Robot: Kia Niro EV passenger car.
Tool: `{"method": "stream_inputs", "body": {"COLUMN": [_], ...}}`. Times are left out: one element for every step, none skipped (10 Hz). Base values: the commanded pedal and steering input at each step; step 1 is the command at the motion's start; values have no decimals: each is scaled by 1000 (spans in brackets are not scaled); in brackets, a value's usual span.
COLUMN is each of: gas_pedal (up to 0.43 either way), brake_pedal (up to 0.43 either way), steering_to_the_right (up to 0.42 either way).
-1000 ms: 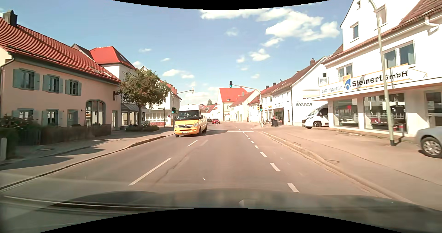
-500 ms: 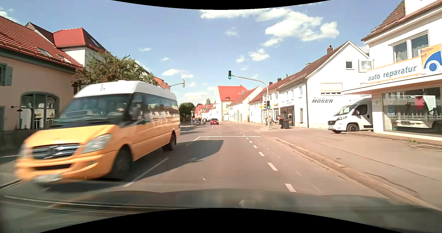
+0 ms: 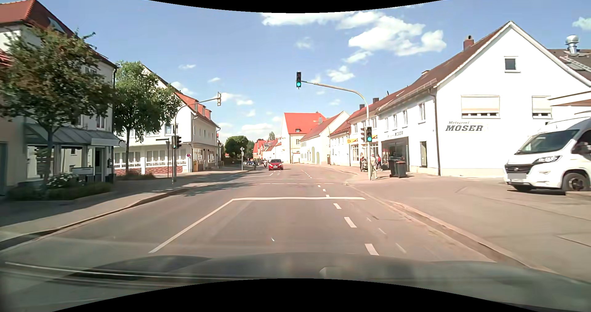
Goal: Follow the waypoints while adhering to traffic rules and regulations
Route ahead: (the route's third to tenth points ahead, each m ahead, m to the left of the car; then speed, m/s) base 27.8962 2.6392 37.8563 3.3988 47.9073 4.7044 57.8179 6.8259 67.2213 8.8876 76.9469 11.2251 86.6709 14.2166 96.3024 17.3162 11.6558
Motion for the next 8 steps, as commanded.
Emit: {"method": "stream_inputs", "body": {"gas_pedal": [0, 0, 0, 0, 0, 0, 0, 0], "brake_pedal": [6, 6, 6, 6, 6, 6, 6, 6], "steering_to_the_right": [-3, -3, -3, -4, -3, -3, -5, -8]}}
